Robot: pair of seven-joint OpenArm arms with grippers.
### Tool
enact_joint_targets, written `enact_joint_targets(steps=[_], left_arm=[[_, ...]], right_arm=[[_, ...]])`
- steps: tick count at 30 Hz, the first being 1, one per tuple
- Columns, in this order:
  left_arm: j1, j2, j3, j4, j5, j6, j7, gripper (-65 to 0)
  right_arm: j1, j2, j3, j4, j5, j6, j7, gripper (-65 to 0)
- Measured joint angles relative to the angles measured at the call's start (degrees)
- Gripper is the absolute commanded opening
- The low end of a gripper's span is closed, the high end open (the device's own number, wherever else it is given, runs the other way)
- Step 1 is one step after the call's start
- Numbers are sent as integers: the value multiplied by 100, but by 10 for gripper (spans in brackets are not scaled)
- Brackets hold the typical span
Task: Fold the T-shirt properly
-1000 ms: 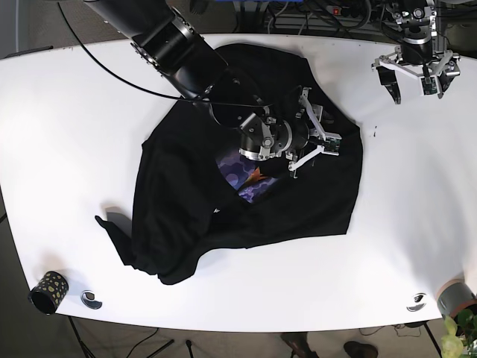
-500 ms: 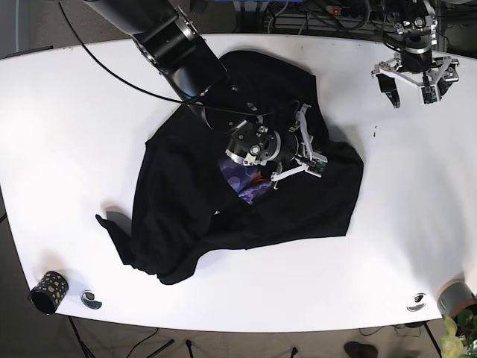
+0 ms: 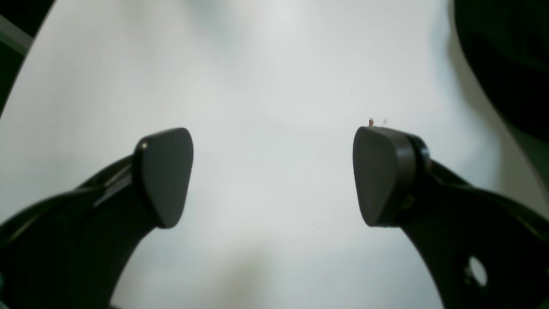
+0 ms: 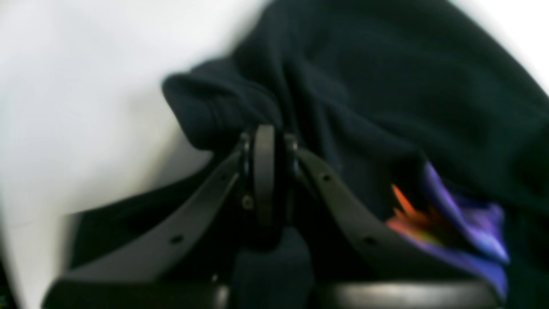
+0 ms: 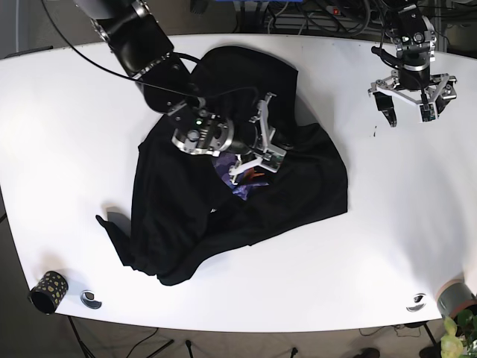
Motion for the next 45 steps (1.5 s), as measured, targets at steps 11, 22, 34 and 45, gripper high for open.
enact_joint_targets(steps=[11, 22, 34, 45], left_arm=[[-142, -264, 638, -17, 22, 26, 35, -103], [-531, -363, 1054, -107, 20, 4, 376, -103], [-811, -365, 1038, -107, 20, 4, 977, -101], [-811, -367, 1034, -378, 20, 4, 964, -101]], right_arm=[[-710, 933, 1646, 1117, 1746, -74, -535, -650], [-70, 1056, 2385, 911, 2199, -98, -527, -650], [94, 540, 2341, -380, 2006, -87, -811, -650], [345, -293, 2345, -1154, 518, -96, -782, -485]])
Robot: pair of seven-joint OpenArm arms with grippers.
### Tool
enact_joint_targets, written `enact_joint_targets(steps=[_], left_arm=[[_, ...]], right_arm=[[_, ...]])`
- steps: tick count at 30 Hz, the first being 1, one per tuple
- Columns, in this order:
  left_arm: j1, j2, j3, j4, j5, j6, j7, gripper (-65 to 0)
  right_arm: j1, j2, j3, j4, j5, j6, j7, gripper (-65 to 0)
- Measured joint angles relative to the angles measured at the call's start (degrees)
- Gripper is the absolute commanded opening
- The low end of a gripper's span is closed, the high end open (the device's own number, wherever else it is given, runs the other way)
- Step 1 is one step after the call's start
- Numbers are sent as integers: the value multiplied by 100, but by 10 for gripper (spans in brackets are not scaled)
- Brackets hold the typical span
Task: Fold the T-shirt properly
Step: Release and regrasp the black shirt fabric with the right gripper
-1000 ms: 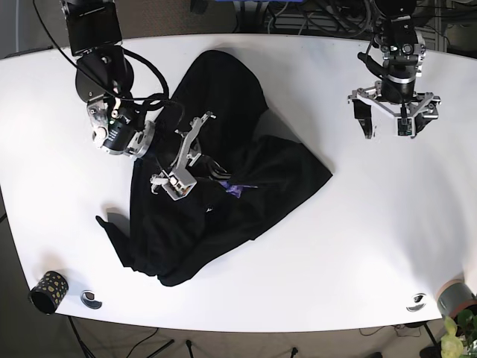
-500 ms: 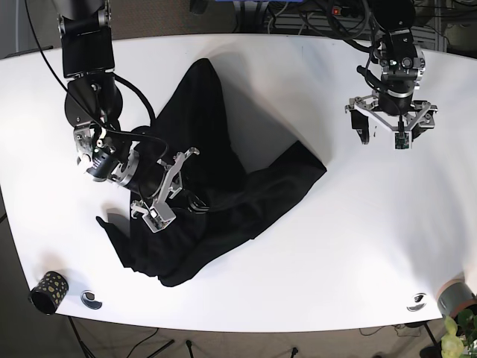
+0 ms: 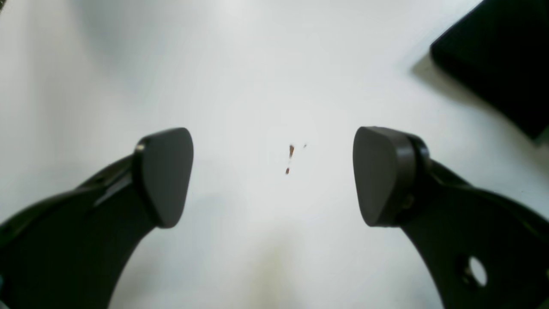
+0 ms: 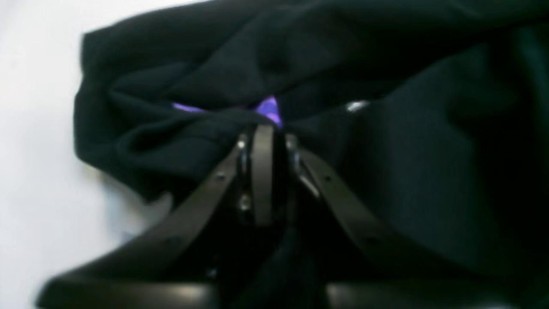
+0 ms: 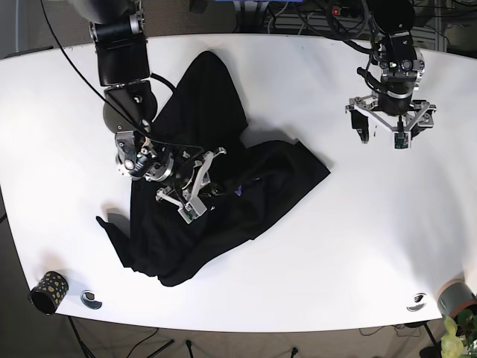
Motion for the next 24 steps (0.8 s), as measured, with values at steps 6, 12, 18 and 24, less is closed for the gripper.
enact_joint_targets(steps=[6, 12, 18, 24], left_arm=[[-7, -208, 2, -98, -15, 0, 0, -101], [2, -190, 0, -109, -2, 2, 13, -101], [-2, -304, -9, -111, -2, 0, 4, -101], [-2, -284, -2, -111, 0, 15, 11, -101]], right_arm=[[-249, 28, 28, 577, 223, 11, -20, -268], [-699, 289, 15, 1316, 420, 20, -44, -244], [-1067, 378, 9, 1700, 393, 0, -52, -241], [-1029, 457, -2, 1709, 157, -26, -48, -241]])
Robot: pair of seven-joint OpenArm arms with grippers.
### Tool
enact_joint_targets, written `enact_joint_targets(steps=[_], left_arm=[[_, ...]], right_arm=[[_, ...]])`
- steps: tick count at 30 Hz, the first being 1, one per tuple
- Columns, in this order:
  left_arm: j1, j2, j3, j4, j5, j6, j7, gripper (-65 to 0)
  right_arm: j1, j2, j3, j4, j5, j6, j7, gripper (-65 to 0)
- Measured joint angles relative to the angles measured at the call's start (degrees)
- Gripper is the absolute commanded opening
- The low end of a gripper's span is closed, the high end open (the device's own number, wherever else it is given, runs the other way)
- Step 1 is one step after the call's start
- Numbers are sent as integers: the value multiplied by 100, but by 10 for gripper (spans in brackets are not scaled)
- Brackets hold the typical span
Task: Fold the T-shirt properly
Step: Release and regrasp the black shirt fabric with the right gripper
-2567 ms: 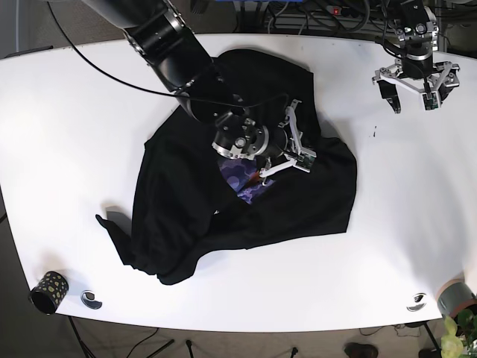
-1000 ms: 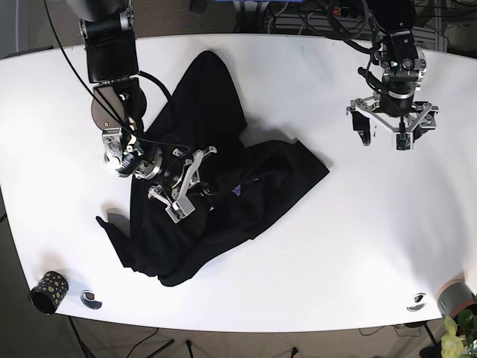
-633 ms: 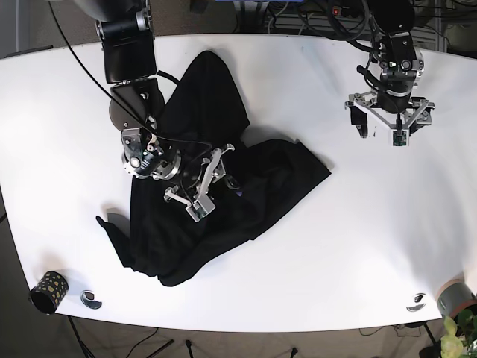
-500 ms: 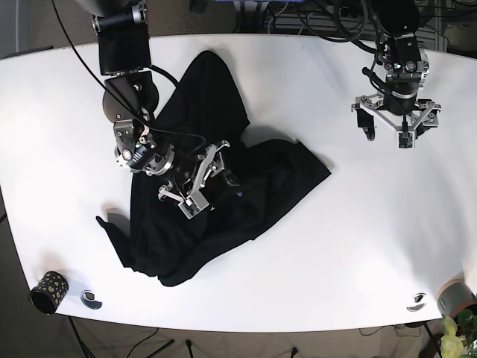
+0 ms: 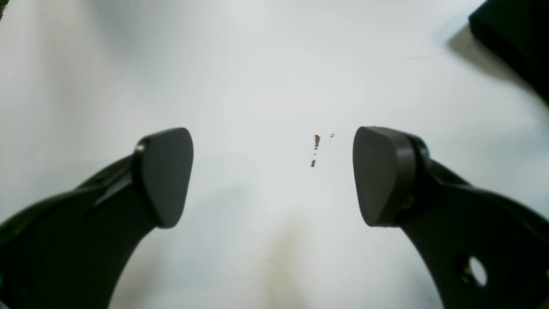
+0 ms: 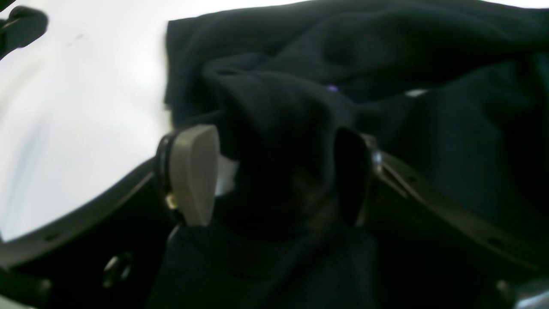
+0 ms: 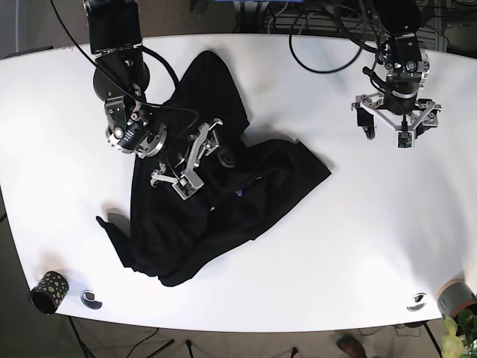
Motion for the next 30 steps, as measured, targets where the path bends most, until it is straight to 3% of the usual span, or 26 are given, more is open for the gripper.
enact_joint_targets(steps=[4, 7, 11, 18, 30], left_arm=[[0, -2, 4, 0, -7, -15, 0, -101], [-2, 0, 2, 0, -2, -15, 4, -101], [-2, -7, 4, 0, -2, -15, 2, -101], [0, 0, 7, 0, -2, -15, 4, -101], [15, 2, 7, 0, -2, -15, -4, -101]], right_arm=[[68, -122, -24, 9, -627, 0, -11, -241], [151, -275, -334, 17, -1318, 11, 48, -241], [153, -332, -802, 114, -1803, 98, 42, -241], [317, -328, -964, 280, -2105, 85, 46, -246], [970, -315, -977, -358, -2103, 90, 101, -241]])
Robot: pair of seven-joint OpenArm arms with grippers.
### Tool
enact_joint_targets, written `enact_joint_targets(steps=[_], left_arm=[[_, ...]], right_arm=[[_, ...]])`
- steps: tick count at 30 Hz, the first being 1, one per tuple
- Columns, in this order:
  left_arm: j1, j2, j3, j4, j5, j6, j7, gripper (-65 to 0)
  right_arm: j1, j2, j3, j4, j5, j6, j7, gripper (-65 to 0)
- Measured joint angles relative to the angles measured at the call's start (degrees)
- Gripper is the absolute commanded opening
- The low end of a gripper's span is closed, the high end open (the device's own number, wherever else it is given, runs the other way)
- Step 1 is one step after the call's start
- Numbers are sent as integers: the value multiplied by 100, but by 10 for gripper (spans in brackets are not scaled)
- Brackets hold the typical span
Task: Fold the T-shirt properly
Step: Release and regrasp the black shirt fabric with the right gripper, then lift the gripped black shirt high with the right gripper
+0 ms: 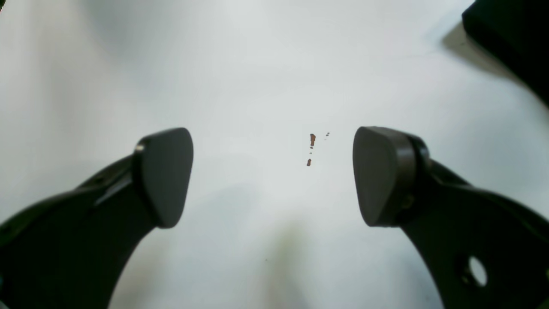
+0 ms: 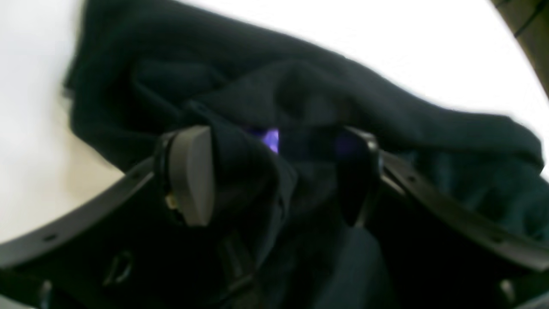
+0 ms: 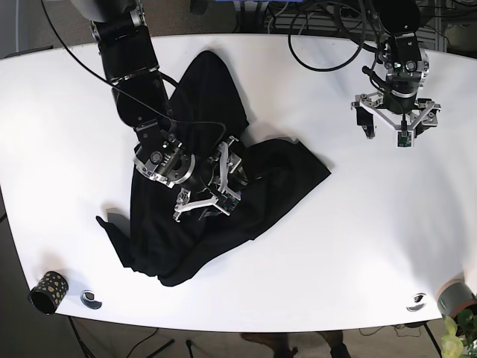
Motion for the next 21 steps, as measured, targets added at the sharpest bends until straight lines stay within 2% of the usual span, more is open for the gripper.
enact_joint_targets(steps=[1, 3, 7, 14, 17, 21], left_arm=[[0, 2, 0, 0, 0, 0, 0, -101], [0, 0, 0, 0, 0, 0, -2, -101], [-2, 0, 0, 0, 0, 0, -4, -101], [0, 2, 0, 0, 0, 0, -2, -101], [-4, 2, -2, -2, 0, 2, -4, -103], [-20, 2, 0, -79, 0, 0, -7, -103]], right_arm=[[-7, 4, -4, -2, 0, 13, 0, -241], [-15, 17, -46, 0, -4, 201, -44, -241], [-35, 42, -267, 0, -48, 387, -59, -241], [-63, -11, -273, -160, -24, 382, -28, -249], [79, -168, -240, -481, -105, 348, 39, -249], [273, -243, -254, -817, -48, 367, 256, -250]])
